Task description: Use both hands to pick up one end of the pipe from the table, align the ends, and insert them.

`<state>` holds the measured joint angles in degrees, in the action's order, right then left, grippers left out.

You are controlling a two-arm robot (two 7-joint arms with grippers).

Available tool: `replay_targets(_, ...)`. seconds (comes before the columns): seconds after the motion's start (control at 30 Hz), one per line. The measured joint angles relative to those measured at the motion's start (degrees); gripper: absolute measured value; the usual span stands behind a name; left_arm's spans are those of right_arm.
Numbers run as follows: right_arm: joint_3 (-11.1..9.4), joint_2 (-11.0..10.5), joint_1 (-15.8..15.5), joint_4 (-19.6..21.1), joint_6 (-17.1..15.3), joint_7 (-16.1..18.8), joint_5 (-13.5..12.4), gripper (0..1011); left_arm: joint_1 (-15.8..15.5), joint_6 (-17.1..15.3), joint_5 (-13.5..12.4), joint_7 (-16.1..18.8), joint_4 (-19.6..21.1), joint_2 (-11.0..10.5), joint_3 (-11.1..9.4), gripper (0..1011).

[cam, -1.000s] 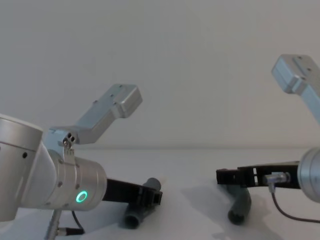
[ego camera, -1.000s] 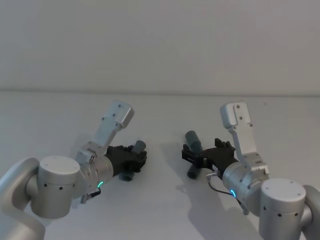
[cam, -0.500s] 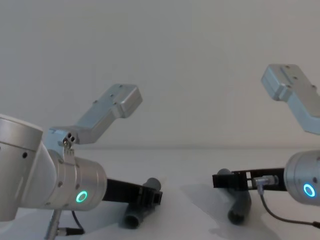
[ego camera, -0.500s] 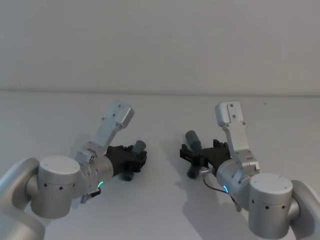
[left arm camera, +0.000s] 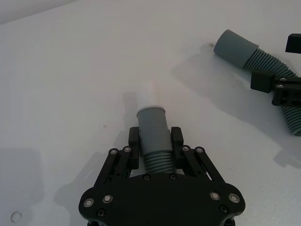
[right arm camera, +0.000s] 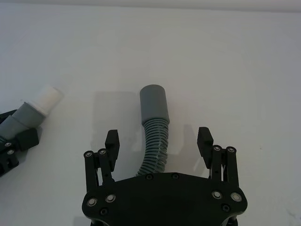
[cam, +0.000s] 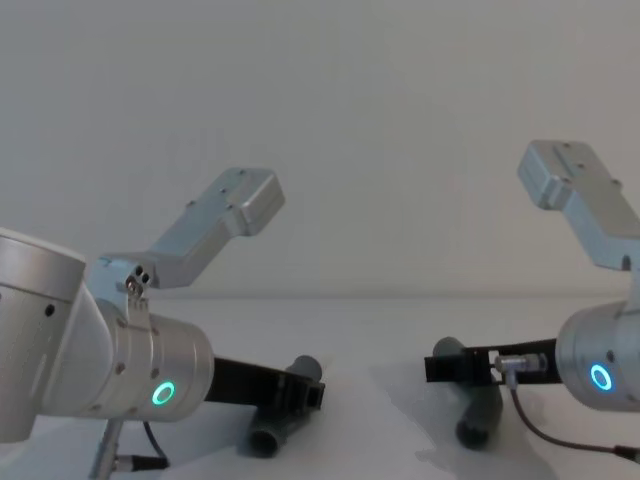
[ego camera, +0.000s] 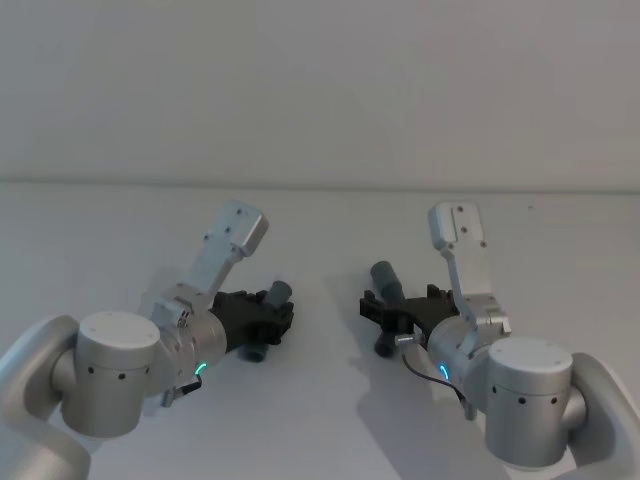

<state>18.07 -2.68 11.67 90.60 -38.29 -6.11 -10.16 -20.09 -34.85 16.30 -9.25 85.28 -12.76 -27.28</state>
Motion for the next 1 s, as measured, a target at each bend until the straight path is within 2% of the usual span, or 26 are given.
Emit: replay_targets(1.0, -1.6, 1.2, 0.2, -1.0, -2.6, -0.1, 0.7, 1003, 0.0, 0.0, 0.0, 0.0, 0.0, 0.0, 0.0, 379)
